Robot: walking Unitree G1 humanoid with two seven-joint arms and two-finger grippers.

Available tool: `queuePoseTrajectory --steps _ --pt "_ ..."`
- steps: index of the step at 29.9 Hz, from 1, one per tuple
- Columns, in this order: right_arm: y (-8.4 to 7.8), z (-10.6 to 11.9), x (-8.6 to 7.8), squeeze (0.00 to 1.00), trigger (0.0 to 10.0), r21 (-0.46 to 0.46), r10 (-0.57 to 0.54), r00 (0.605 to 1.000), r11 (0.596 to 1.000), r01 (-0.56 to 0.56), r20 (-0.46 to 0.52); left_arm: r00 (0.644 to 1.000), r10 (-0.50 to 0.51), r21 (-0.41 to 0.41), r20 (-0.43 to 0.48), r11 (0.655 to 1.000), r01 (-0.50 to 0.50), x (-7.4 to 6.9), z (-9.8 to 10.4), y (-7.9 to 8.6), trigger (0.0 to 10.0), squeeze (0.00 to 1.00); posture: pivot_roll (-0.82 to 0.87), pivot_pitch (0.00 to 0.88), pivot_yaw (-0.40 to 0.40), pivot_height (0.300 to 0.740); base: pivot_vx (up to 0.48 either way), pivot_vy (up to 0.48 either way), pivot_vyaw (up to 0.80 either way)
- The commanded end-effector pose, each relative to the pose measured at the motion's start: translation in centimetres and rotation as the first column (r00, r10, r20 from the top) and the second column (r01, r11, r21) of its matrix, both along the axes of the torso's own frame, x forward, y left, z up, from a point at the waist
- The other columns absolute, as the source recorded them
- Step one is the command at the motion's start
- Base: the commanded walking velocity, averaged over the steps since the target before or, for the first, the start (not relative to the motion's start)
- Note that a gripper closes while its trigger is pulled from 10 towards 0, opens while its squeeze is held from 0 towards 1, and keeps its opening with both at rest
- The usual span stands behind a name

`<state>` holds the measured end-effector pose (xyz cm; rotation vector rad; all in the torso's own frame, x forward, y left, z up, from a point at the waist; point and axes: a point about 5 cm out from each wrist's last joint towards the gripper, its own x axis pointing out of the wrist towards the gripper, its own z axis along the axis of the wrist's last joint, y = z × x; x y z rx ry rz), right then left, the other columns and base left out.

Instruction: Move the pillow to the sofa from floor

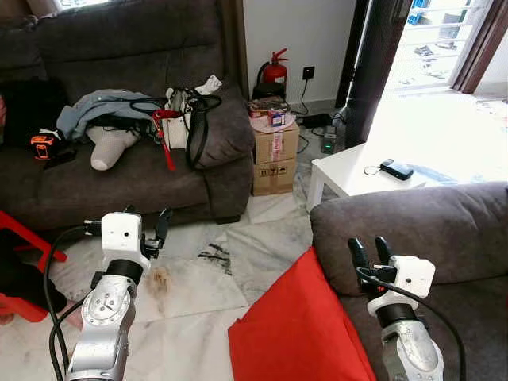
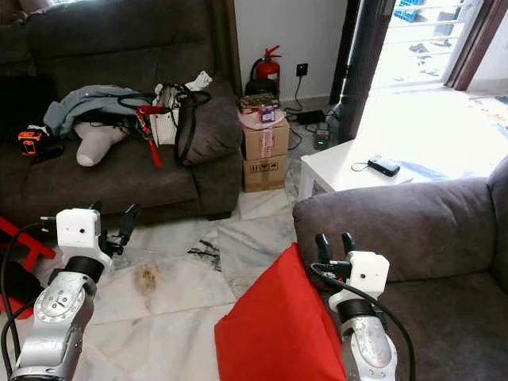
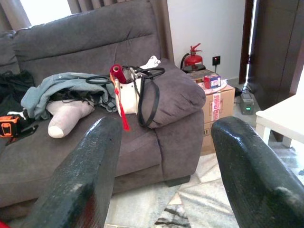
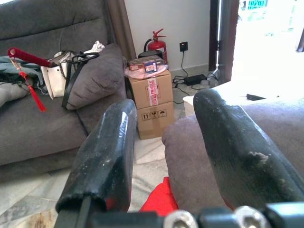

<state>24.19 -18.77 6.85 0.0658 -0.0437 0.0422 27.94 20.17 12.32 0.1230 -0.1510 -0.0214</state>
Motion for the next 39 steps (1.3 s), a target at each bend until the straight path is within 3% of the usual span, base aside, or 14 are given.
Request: queuePoseTrajectory --steps 1,25,39 --pt "0.15 0.44 0.17 0.0 10.0 -0.001 0.006 1.0 1.0 -0.006 0.015 1.0 -0.004 0.019 -0.003 1.0 0.004 0.06 -0.04 -0.08 10.0 0.0 0.0 0.0 0.046 0.74 0.0 0.0 0.0" --pt "0.44 0.17 0.67 0.0 10.0 -0.019 0.039 0.999 0.999 -0.039 -0.025 0.999 -0.036 0.015 -0.006 0.999 0.036 0.0 -0.13 -0.78 10.0 0.0 0.0 0.0 0.042 0.74 0.0 0.0 0.0" --pt "0.42 -0.1 0.52 0.0 10.0 -0.017 0.04 0.998 0.999 -0.041 -0.044 0.999 -0.032 0.024 -0.012 0.999 0.032 -0.1 -0.17 -0.7 10.0 0.0 0.01 0.0 0.042 0.66 0.0 0.0 0.0"
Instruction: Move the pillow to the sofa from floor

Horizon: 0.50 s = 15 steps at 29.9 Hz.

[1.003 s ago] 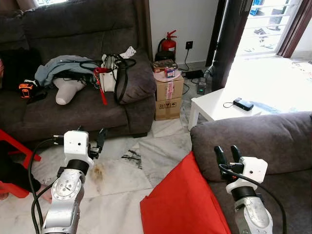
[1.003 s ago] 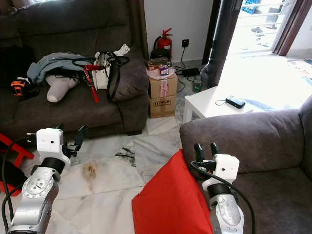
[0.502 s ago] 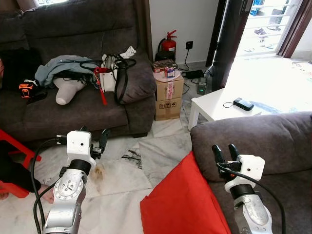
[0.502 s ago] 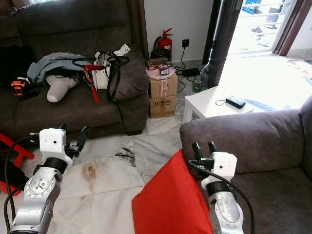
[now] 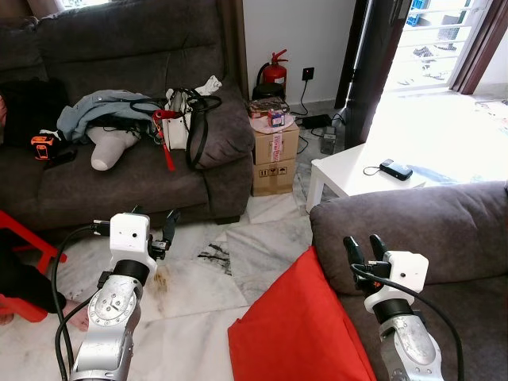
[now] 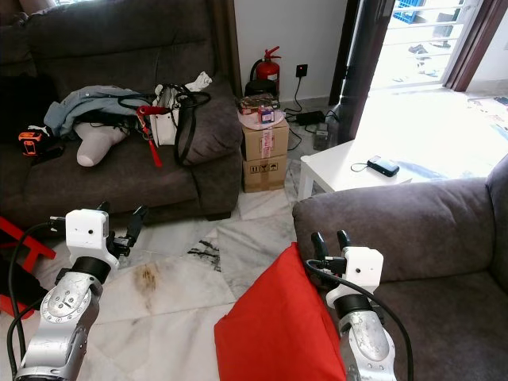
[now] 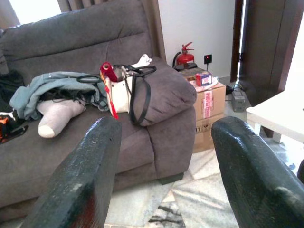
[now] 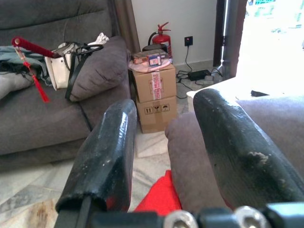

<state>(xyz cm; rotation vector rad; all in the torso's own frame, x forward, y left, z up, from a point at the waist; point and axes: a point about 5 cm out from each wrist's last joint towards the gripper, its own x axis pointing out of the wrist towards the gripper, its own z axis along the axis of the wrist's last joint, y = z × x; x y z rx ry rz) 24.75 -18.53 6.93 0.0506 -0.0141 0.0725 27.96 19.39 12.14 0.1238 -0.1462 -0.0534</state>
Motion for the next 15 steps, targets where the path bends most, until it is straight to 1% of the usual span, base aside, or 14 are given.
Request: queuePoseTrajectory --steps 1,3,9,15 --pt "0.24 -0.21 -0.02 0.0 10.0 -0.002 0.012 1.0 1.0 -0.012 -0.016 1.0 0.001 0.022 -0.005 1.0 -0.001 -0.13 0.0 0.11 10.0 0.0 0.02 0.0 0.041 0.655 0.0 0.0 0.0" --pt "0.33 -0.25 0.0 0.0 10.0 -0.004 0.016 1.0 1.0 -0.016 -0.018 1.0 0.002 0.023 -0.005 1.0 -0.002 -0.13 0.0 0.15 10.0 0.0 0.02 0.0 0.041 0.64 0.0 0.0 0.0" --pt "0.56 -0.16 0.05 0.0 10.0 -0.011 0.034 0.999 0.999 -0.034 -0.006 1.0 0.001 0.028 -0.006 1.0 -0.001 -0.2 -0.05 0.09 10.0 0.0 0.02 0.0 0.039 0.64 0.0 0.0 0.0" --pt "0.36 -0.29 0.18 0.0 10.0 -0.025 0.029 0.999 0.999 -0.029 -0.016 1.0 0.001 0.03 -0.01 1.0 -0.001 -0.3 -0.22 0.0 10.0 0.0 0.02 0.0 0.034 0.64 0.0 0.0 0.0"
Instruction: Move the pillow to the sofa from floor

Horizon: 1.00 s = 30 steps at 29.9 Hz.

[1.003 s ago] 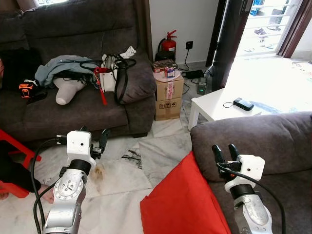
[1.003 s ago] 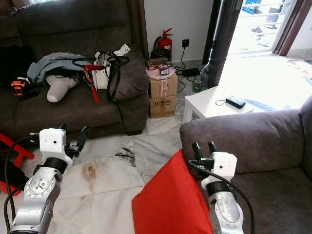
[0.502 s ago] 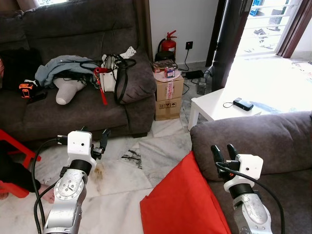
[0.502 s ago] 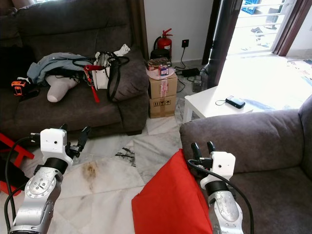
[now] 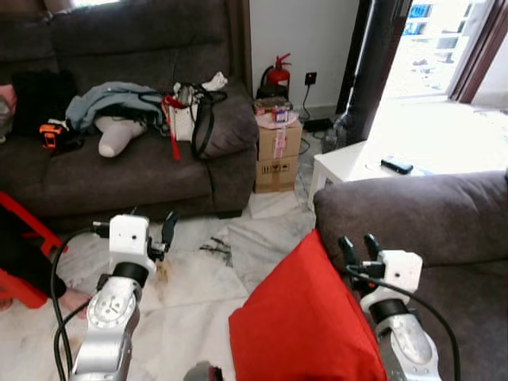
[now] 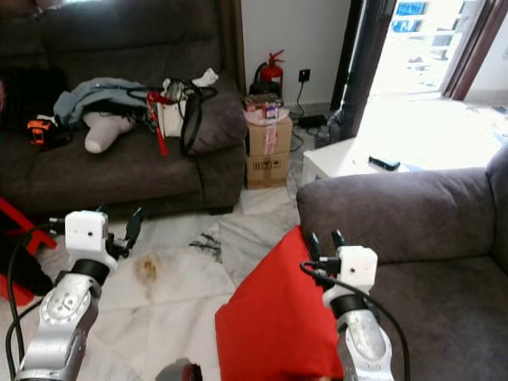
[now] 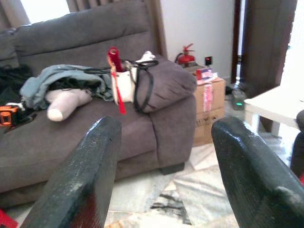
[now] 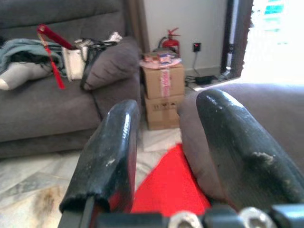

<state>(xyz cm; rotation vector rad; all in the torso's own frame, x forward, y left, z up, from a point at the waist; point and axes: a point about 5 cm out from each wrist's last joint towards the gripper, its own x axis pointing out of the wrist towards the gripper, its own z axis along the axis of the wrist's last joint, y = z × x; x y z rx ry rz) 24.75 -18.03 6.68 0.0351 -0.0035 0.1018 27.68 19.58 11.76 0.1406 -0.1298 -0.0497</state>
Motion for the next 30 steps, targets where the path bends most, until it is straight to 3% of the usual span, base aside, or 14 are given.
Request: queuePoseTrajectory --steps 1,23,30 --pt "-0.14 -0.05 0.18 0.0 10.0 -0.009 0.0 1.0 1.0 0.0 -0.006 1.0 -0.005 0.013 0.005 1.0 0.005 -0.02 0.16 -0.2 10.0 0.0 0.02 0.0 0.034 0.64 0.0 0.0 0.0" --pt "-0.71 -0.8 0.05 0.0 10.0 -0.021 -0.024 0.999 1.0 0.023 -0.048 1.0 -0.012 0.014 -0.012 1.0 0.012 -0.27 -0.31 -0.37 10.0 0.0 0.02 0.0 0.03 0.64 0.0 0.0 0.0" --pt "-0.44 -0.69 0.17 0.0 10.0 -0.025 -0.008 0.999 1.0 0.007 -0.042 1.0 -0.017 0.018 -0.011 1.0 0.017 -0.25 -0.32 -0.43 10.0 0.0 0.02 0.0 0.031 0.596 0.0 0.0 0.0"
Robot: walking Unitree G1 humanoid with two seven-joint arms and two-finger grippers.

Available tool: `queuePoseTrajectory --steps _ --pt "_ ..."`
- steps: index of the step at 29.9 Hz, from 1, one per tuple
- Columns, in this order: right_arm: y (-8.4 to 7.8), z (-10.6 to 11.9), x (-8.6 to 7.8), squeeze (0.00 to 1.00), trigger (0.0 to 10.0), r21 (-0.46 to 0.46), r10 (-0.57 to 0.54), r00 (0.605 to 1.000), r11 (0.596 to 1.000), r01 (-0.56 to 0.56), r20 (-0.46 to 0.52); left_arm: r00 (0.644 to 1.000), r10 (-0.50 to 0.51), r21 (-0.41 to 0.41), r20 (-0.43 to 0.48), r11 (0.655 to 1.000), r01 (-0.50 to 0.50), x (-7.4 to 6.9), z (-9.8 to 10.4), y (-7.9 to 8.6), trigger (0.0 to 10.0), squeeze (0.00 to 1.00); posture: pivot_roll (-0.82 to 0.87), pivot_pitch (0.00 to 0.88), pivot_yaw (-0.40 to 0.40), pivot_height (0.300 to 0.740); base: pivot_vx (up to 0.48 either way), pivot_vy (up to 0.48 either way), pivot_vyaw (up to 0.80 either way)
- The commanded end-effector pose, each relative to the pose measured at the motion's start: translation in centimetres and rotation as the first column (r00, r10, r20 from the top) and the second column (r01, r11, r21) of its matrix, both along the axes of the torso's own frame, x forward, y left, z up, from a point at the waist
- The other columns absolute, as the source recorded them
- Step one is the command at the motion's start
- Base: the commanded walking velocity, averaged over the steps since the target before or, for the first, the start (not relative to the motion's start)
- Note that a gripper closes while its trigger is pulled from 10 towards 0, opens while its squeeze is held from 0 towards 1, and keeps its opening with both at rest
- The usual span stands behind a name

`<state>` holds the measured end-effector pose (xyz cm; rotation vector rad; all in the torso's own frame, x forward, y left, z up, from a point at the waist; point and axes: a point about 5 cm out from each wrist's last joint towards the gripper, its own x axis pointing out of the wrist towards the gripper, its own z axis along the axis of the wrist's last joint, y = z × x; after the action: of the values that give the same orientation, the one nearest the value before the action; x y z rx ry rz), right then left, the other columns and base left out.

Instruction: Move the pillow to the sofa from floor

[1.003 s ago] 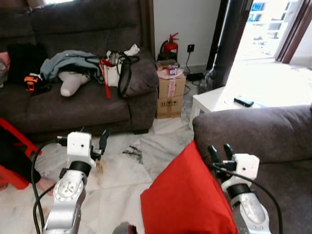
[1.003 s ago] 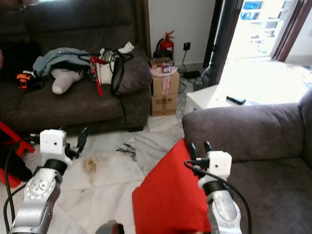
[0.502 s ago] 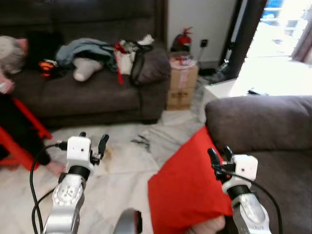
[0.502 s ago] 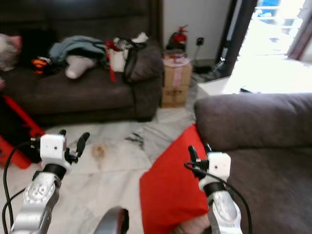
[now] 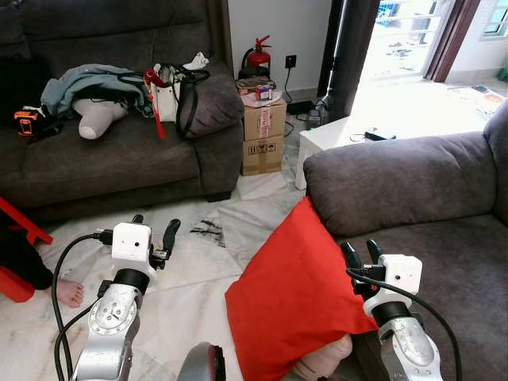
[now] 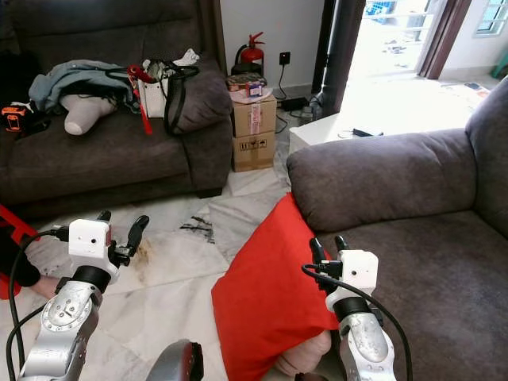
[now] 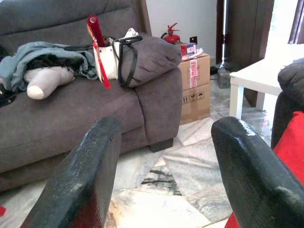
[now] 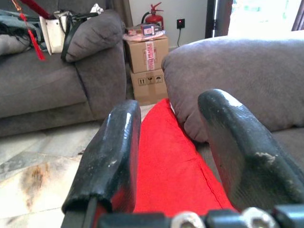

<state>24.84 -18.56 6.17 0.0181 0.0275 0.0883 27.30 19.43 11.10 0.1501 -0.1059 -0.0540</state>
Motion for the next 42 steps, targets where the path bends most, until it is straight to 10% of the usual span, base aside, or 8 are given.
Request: queuePoseTrajectory --steps 1,42 --pt "0.1 -0.15 0.08 0.0 10.0 -0.007 0.009 1.0 1.0 -0.009 -0.007 1.0 -0.015 0.007 0.013 1.0 0.015 0.12 0.34 -0.29 10.0 0.0 0.02 0.0 0.031 0.596 0.0 0.0 0.0" --pt "0.22 -0.16 0.11 0.0 10.0 0.009 0.008 1.0 1.0 -0.008 -0.019 1.0 0.005 -0.009 0.002 1.0 -0.005 -0.01 -0.05 -0.57 10.0 0.0 0.02 0.0 0.022 0.596 0.0 0.062 -0.07"
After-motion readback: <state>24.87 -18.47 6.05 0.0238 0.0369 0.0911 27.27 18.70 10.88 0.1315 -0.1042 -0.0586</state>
